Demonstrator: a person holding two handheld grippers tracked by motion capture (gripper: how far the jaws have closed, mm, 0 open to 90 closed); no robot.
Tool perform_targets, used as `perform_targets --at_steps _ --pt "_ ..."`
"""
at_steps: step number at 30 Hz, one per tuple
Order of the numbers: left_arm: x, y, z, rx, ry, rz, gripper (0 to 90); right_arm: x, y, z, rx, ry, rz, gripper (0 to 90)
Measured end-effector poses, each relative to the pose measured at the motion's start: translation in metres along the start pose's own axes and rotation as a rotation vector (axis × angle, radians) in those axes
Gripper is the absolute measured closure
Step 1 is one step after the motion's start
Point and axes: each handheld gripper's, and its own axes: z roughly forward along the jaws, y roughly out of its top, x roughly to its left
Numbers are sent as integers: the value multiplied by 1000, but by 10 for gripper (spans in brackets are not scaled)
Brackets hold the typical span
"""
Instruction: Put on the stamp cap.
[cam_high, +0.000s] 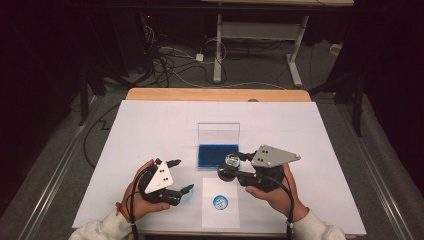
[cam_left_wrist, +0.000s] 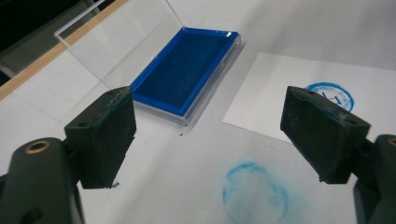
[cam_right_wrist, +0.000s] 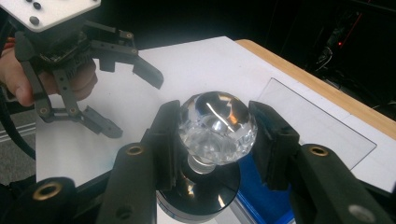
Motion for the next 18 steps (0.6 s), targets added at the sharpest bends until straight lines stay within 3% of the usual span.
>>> perform_targets --at_steps 18 --pt "10 -28 -19 44 49 -37 177 -17 1 -15 -14 -62 17 569"
